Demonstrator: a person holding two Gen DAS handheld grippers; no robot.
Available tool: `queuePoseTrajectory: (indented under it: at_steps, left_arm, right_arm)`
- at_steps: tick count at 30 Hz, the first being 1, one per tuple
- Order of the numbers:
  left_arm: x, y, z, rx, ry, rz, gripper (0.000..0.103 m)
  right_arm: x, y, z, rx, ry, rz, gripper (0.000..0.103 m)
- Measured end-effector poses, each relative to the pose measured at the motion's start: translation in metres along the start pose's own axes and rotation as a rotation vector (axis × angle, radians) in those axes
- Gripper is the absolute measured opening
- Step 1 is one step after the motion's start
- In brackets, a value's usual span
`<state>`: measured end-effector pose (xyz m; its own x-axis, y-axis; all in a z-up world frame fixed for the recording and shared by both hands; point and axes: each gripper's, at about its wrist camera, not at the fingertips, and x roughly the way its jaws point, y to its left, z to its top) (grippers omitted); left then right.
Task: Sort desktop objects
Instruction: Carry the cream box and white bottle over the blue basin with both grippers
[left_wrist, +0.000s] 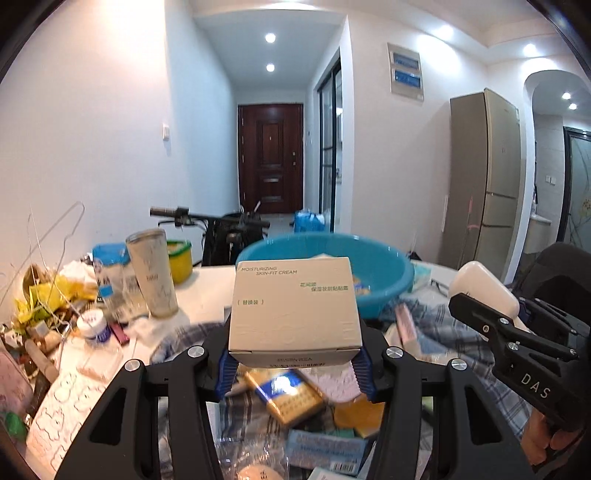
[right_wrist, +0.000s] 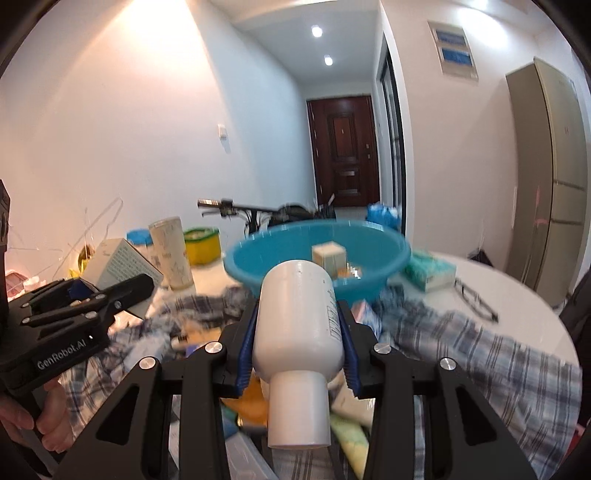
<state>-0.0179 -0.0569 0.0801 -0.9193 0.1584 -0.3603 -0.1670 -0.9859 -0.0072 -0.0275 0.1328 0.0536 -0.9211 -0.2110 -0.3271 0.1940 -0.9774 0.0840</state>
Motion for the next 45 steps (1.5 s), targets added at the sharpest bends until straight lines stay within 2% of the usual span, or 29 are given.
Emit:
queuePoseTrajectory:
  at_steps: [6,10,12,17,26,29,35,45]
  left_arm:
    - [-0.008,0.0,0.018,0.01,-0.055,0.003,0.054]
    - [-0.008,-0.001,0.032,0.015,-0.081,0.0,0.054]
    - [-0.006,-0.002,0.043,0.016,-0.105,0.011,0.054]
    - [-0.009,-0.007,0.072,0.03,-0.158,-0.018,0.054]
    - [-0.01,0.003,0.13,-0.007,-0.27,-0.027,0.054]
    - [-0.007,0.0,0.144,0.013,-0.288,-0.061,0.054]
    - [-0.001,0.0,0.157,0.013,-0.329,-0.081,0.054]
    - [0.007,0.011,0.175,0.001,-0.405,-0.068,0.054]
  right_arm:
    - [-0.011,0.01,0.024,-0.055,-0.078,-0.042,0.038]
    - [-0.013,0.01,0.041,-0.065,-0.103,-0.026,0.038]
    - [-0.016,0.012,0.053,-0.077,-0.125,-0.027,0.038]
    - [-0.018,0.012,0.082,-0.102,-0.182,-0.06,0.038]
    - [-0.032,0.005,0.138,-0.094,-0.303,-0.087,0.038]
    - [-0.034,0.009,0.154,-0.101,-0.344,-0.091,0.038]
    - [-0.032,0.011,0.173,-0.085,-0.391,-0.073,0.038]
    - [-0.014,-0.002,0.193,-0.067,-0.401,-0.09,0.038]
